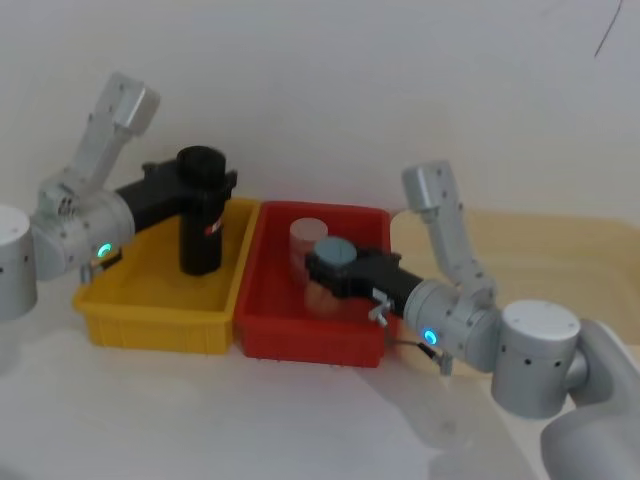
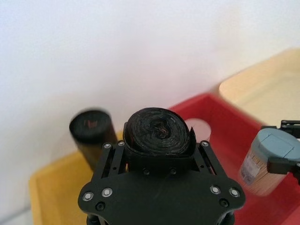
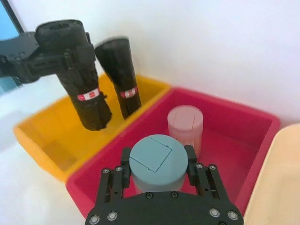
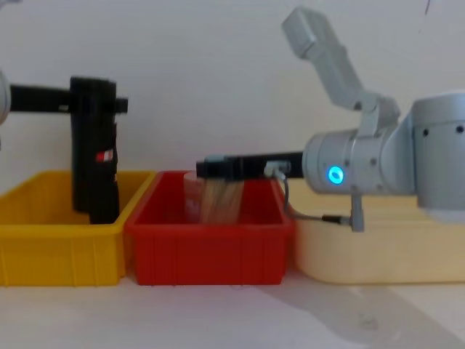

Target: Pick up the garbage bag with the one hand and transfer it to the other hand.

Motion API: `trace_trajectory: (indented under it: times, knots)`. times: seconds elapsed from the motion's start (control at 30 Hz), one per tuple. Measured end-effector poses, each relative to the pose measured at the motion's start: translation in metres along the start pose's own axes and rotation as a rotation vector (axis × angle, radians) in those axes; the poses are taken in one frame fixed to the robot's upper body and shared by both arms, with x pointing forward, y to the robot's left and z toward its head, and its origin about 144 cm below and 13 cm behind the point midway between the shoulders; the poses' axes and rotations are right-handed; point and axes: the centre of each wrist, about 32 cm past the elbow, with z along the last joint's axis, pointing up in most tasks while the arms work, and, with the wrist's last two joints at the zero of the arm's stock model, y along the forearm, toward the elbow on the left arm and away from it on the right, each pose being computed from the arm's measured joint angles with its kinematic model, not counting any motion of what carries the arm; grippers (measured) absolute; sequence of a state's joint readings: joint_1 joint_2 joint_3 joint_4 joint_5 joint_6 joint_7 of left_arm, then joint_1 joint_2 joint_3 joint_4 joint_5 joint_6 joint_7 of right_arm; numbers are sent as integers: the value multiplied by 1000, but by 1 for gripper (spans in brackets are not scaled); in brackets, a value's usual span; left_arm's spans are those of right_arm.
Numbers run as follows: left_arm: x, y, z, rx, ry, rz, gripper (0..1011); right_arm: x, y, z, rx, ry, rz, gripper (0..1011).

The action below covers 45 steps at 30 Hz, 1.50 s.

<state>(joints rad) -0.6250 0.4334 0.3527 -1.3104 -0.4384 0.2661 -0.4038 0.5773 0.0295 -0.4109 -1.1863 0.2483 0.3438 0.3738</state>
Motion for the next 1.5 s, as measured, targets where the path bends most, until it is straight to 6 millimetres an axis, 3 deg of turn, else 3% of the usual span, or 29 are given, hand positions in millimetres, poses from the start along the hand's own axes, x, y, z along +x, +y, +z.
trace_trajectory:
  times: [0.33,0.7,1.27,1.5]
  knots:
    - [-5,-15,37,-78,-48,-53,504,10,-17,29,115,72,-2,660]
    - [4,-55,71,-148,-87,-157,504,29,-40,51,211,104,-105,660]
    - [12,-131,77,-229,-17,-384,504,58,-88,33,229,64,-287,660]
    - [9,-144,79,-241,-5,-432,504,67,-97,20,215,34,-347,660]
